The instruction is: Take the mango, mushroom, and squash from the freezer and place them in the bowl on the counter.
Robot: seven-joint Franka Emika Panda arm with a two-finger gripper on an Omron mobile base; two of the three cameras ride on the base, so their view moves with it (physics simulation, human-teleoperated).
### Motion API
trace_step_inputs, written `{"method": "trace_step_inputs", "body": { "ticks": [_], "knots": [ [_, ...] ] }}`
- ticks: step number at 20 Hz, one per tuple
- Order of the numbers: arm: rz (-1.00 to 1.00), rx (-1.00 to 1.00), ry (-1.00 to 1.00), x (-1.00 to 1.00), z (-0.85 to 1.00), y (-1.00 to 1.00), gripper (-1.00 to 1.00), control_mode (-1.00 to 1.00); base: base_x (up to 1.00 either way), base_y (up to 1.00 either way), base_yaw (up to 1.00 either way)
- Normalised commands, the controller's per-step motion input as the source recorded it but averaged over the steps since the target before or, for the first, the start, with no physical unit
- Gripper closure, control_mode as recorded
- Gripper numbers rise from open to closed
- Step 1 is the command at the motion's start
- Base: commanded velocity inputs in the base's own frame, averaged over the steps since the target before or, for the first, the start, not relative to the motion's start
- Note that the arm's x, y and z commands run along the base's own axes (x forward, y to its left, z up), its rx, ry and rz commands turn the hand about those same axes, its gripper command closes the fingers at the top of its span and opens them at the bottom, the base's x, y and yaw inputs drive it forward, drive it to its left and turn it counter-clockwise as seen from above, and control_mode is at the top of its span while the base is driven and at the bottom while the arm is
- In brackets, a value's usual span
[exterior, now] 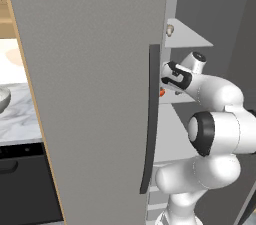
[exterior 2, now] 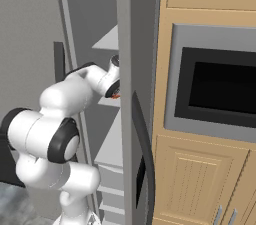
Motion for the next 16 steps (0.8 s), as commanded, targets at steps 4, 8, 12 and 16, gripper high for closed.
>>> {"method": "trace_step_inputs", "body": {
  "ticks": [4,8,12,16],
  "knots": [
    [0.01,0.01,0.02,0.19,-0.06,0.0,-1.0,-1.0,0.0,0.0,0.0],
    [0.01,0.01,0.08,0.24,0.0,0.01,-1.0,-1.0,0.0,0.0,0.0],
    [0.0,0.03,0.02,0.13,-0.03,0.0,-1.0,-1.0,0.0,0.0,0.0],
    [0.0,0.02,0.0,0.16,-0.01,0.0,-1.0,-1.0,0.0,0.0,0.0]
  ]
}}
